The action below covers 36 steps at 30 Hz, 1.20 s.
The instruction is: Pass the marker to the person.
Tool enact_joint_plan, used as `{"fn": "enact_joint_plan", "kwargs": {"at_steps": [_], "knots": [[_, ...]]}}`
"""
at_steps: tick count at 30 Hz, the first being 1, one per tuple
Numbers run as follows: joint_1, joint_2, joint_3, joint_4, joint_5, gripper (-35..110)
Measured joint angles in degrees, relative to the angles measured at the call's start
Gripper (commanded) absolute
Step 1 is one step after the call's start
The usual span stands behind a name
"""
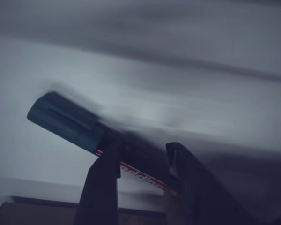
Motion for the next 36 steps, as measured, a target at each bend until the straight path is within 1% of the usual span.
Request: {"fn": "enact_joint_plan", "kwargs": {"at_steps": [4,8,14,21,29,36], "knots": [[-0.53,0.00,0.00,0.35,-5.45,18],[-1.49,1.76,1.85,0.09,-14.33,18],[-1.67,9.32,10.81,-4.04,-27.69,18],[-1.67,16.96,18.02,-5.10,-39.99,18],[-1.67,25.05,18.81,-2.46,-47.81,18],[-1.58,25.66,23.20,-6.50,-50.80,17]]}}
